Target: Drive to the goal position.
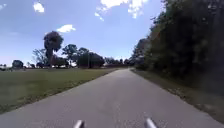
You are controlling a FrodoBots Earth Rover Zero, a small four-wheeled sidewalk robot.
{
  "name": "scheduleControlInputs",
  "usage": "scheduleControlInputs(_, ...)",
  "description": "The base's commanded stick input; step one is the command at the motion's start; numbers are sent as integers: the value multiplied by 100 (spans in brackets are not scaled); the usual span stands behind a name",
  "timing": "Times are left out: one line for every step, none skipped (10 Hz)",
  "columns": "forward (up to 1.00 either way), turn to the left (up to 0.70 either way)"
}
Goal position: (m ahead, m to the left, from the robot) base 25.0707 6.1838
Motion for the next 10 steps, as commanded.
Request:
scheduleControlInputs(50,0)
scheduleControlInputs(50,0)
scheduleControlInputs(50,0)
scheduleControlInputs(50,0)
scheduleControlInputs(50,0)
scheduleControlInputs(50,0)
scheduleControlInputs(50,0)
scheduleControlInputs(50,0)
scheduleControlInputs(50,0)
scheduleControlInputs(50,0)
